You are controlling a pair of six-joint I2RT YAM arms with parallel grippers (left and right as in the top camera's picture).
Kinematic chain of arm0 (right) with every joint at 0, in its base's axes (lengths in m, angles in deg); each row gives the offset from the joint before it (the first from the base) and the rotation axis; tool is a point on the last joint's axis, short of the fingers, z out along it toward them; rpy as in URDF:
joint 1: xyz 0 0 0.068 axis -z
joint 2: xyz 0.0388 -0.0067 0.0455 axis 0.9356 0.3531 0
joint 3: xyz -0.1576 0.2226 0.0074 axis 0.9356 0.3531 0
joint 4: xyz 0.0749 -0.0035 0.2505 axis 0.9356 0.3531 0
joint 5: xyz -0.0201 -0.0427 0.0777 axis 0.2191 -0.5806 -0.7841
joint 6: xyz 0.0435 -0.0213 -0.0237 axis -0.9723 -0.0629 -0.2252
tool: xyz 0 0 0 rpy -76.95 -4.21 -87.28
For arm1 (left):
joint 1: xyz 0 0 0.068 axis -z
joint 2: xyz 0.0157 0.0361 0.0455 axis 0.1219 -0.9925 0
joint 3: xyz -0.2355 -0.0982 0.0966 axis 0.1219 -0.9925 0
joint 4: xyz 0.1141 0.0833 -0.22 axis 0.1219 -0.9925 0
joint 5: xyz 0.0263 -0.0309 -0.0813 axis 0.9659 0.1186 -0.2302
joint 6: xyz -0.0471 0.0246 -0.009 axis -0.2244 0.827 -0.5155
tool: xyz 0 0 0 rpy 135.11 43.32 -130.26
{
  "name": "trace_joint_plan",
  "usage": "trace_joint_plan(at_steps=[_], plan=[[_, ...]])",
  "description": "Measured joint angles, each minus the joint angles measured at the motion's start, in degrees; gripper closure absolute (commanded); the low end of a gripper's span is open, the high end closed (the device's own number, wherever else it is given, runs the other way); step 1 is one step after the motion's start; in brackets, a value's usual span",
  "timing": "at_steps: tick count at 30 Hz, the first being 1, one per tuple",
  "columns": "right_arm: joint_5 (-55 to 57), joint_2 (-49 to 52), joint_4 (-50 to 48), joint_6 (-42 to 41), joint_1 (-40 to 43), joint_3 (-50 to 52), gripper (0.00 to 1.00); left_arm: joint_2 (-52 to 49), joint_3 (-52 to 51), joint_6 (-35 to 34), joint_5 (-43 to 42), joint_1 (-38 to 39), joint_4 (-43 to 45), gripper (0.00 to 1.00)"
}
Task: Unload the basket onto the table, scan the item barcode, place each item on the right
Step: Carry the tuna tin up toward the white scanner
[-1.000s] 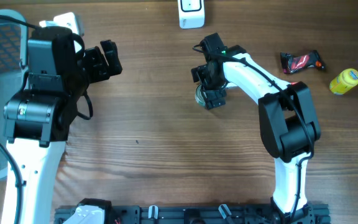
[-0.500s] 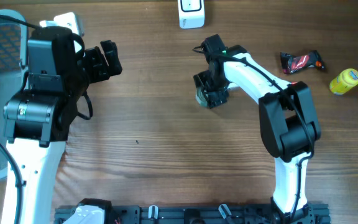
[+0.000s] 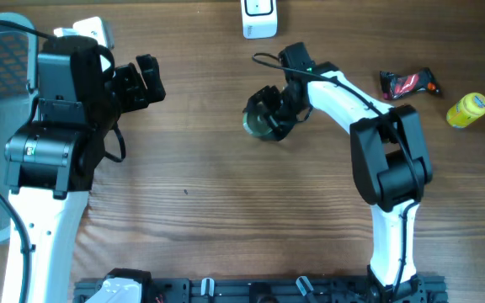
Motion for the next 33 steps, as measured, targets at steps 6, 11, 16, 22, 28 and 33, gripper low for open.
trace_joint_plan(at_steps=[6,11,16,22,28,33], plan=[[-9.4,1.1,0.2,3.7,-0.1,0.8,0.24,0.0,0.0,0.0,0.0,0.0,-1.2,0.0],[-14.9,1.6,-0.2,6.5,0.2,1.1,0.24,0.0,0.0,0.0,0.0,0.0,-1.2,0.0],[-21.3,2.2,-0.2,8.8,0.8,1.3,0.25,0.0,0.0,0.0,0.0,0.0,-1.2,0.0],[-31.8,3.3,-0.8,10.2,1.5,2.3,0.28,0.0,0.0,0.0,0.0,0.0,-1.3,0.0],[-38.0,3.7,-4.0,10.4,1.5,2.5,0.28,0.0,0.0,0.0,0.0,0.0,-1.3,0.0],[-41.7,3.7,-7.6,10.3,1.5,2.6,0.36,0.0,0.0,0.0,0.0,0.0,-1.3,0.0]])
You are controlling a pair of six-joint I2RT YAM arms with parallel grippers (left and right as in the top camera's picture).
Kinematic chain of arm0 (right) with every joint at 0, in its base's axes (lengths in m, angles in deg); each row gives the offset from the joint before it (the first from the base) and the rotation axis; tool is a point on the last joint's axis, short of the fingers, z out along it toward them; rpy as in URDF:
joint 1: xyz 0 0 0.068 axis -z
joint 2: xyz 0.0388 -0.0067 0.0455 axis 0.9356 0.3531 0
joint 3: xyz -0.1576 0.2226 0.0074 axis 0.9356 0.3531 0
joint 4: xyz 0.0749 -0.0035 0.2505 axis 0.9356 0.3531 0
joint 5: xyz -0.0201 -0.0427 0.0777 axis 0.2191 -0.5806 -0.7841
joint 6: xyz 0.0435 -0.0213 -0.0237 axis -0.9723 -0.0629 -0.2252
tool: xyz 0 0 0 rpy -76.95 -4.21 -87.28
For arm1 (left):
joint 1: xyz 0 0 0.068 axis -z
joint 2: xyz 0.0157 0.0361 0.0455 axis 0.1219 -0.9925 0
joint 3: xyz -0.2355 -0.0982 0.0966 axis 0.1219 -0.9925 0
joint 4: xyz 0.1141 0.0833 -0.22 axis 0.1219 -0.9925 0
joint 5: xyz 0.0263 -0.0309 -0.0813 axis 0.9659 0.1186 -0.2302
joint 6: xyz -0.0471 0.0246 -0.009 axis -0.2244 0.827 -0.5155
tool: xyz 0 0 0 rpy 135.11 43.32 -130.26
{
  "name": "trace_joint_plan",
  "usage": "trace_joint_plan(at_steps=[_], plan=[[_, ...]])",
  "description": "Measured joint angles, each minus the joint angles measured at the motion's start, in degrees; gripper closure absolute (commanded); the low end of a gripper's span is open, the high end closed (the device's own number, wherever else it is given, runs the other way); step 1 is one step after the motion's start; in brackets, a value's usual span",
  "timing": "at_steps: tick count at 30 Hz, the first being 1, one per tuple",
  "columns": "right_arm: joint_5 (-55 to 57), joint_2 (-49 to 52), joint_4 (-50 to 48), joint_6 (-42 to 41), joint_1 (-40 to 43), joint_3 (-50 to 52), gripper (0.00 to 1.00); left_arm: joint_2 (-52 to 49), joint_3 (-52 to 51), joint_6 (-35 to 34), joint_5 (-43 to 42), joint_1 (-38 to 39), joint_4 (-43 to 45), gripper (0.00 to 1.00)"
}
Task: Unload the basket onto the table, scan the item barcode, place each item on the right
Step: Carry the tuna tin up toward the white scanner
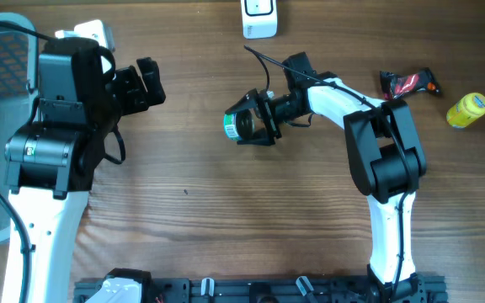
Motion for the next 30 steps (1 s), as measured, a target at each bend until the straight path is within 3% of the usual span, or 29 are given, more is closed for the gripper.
trace_joint_plan(at_steps=[5,10,30], plan=[[-1.2,0.0,-4.3,-1.1,0.0,0.0,0.37,0.0,0.0,0.0,0.0,0.0,0.0,0.0],[-1.7,0.0,-9.9,-4.4,0.0,0.2,0.45,0.0,0.0,0.0,0.0,0.0,0.0,0.0],[-6.9,0.1,-34.8,-21.7,0.0,0.4,0.45,0.0,0.0,0.0,0.0,0.0,0.0,0.0]])
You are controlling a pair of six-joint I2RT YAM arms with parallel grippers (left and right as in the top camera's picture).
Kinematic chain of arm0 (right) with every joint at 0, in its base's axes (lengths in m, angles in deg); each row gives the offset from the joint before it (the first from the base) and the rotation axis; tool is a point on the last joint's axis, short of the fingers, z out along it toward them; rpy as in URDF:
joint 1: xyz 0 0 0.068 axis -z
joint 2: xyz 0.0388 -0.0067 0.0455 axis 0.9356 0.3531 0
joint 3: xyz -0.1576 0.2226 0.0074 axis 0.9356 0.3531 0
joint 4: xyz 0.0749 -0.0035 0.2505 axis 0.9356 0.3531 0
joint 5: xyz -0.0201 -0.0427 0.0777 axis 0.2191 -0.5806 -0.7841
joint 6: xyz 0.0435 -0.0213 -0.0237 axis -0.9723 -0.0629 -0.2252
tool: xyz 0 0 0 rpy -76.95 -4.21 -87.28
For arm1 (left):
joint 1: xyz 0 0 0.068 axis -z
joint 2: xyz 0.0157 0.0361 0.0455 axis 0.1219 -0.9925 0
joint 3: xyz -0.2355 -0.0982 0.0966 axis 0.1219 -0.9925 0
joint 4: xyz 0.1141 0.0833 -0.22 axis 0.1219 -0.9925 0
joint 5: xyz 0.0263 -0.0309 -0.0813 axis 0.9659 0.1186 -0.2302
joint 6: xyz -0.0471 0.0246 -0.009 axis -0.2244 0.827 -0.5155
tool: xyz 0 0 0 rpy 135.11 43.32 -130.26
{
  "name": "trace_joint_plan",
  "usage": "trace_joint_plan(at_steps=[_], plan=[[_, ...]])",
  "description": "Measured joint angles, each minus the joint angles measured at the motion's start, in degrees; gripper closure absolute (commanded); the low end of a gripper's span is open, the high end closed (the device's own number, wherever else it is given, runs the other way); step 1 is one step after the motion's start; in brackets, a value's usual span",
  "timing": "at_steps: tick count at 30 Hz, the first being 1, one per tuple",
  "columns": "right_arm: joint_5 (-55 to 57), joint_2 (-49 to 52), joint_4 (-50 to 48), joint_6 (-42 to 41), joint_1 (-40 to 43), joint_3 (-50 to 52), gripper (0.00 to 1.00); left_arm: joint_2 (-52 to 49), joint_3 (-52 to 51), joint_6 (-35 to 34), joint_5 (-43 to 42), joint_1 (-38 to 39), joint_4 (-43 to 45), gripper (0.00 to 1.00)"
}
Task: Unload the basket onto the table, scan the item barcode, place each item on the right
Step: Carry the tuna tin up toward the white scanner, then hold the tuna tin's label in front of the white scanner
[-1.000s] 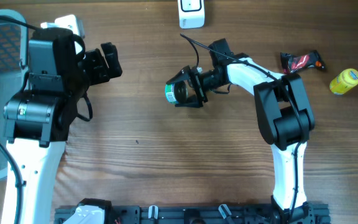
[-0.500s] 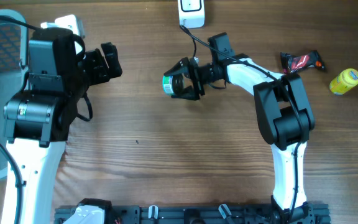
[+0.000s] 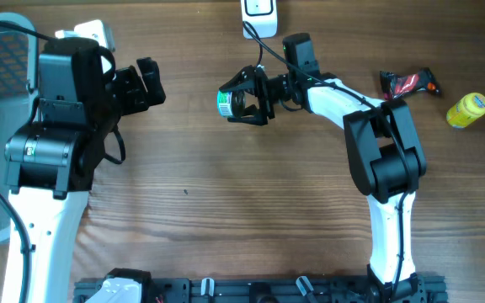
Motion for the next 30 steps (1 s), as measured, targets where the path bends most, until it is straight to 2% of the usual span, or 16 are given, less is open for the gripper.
trace_joint_plan(at_steps=[5,7,14,17,23,30], plan=[[-0.4,0.0,-0.5,-1.2,0.0,0.0,0.44,0.0,0.0,0.0,0.0,0.0,0.0,0.0],[-0.3,0.0,-1.2,-1.1,0.0,0.0,0.38,0.0,0.0,0.0,0.0,0.0,0.0,0.0],[6.2,0.2,-14.1,4.0,0.0,0.1,0.32,0.0,0.0,0.0,0.0,0.0,0.0,0.0],[9.4,0.2,-17.3,10.8,0.0,0.1,0.29,0.0,0.0,0.0,0.0,0.0,0.0,0.0],[16.8,0.2,-17.3,23.7,0.0,0.1,0.28,0.0,0.0,0.0,0.0,0.0,-0.2,0.0],[33.8,0.2,-11.5,35.5,0.0,0.1,0.28,0.0,0.0,0.0,0.0,0.0,-0.9,0.0]])
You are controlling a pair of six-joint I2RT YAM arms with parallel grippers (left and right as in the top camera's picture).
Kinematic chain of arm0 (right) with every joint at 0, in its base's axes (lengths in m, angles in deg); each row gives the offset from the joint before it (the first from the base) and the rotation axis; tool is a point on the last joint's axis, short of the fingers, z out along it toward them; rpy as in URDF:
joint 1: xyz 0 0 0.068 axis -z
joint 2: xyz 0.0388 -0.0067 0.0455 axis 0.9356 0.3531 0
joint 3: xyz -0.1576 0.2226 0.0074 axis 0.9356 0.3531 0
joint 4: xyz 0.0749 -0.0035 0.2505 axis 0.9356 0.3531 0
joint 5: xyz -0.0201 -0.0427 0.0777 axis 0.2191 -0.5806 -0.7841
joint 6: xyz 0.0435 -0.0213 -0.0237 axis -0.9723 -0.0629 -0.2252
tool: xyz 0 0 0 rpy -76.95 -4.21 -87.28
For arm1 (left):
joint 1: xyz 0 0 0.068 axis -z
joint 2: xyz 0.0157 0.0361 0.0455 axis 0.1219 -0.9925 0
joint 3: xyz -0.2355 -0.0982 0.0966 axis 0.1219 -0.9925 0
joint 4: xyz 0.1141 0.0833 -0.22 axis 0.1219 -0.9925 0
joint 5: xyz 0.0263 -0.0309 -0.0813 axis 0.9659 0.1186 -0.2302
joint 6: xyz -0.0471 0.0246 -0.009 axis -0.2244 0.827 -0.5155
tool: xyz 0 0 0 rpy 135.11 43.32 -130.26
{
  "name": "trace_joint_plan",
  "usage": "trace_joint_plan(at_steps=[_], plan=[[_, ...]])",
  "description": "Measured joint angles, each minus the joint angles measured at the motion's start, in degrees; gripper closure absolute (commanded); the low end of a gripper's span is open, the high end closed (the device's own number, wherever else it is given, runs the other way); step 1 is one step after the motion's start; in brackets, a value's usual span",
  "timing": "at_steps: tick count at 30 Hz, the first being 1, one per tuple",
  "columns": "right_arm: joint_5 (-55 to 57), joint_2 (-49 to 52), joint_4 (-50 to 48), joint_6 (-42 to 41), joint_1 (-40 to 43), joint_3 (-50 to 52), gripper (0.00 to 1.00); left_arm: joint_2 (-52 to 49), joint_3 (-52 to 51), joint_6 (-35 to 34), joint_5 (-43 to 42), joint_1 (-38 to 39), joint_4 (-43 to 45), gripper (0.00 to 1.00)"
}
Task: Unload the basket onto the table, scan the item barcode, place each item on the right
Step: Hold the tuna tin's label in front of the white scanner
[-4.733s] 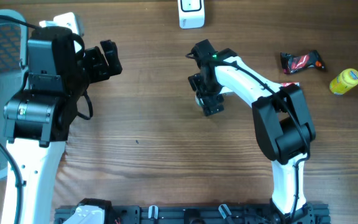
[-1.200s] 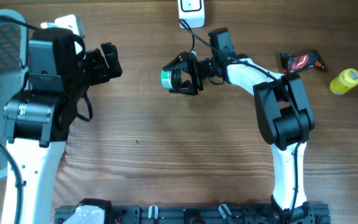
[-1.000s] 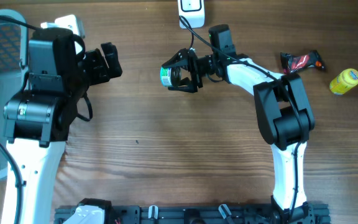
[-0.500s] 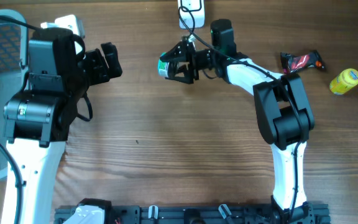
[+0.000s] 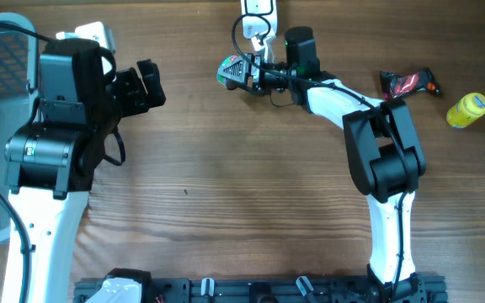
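Observation:
My right gripper [image 5: 236,71] is shut on a small round can [image 5: 229,70] with a green-and-white label, held on its side at the back of the table. The can sits just below and left of the white barcode scanner [image 5: 258,10] at the table's far edge. A black cable loops from the wrist in front of the scanner. My left gripper [image 5: 149,82] hovers at the left, far from the can; its jaws look slightly apart, with nothing between them.
A dark red snack packet [image 5: 408,82] and a yellow bottle [image 5: 467,109] lie at the back right. A white box [image 5: 91,33] shows behind the left arm. A blue-grey chair stands at the left edge.
My right gripper has carried the can up toward the far edge, from the mid-table to just beside the scanner. The left arm has not moved.
The right gripper was down over the can on the table right of centre. It then held the can lifted and turned on its side, moved it left and farther back, and now holds it by the scanner. The left arm stayed still.

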Motion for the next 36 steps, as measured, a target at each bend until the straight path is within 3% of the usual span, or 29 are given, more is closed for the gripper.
trace_joint_plan(at_steps=[4,11,21,36], plan=[[7.6,0.0,0.3,5.6,0.1,0.0,0.27,0.0,0.0,0.0,0.0,0.0,-0.3,0.0],[22.6,0.0,0.0,13.2,0.2,0.0,0.35,0.0,0.0,0.0,0.0,0.0,-1.9,0.0],[32.5,0.0,-9.0,22.1,0.3,0.0,0.4,-4.0,0.0,0.0,0.0,0.0,-1.1,0.0],[52.6,0.0,-21.6,23.9,0.3,0.0,0.31,-7.6,0.0,0.2,0.0,0.0,3.3,0.0]])
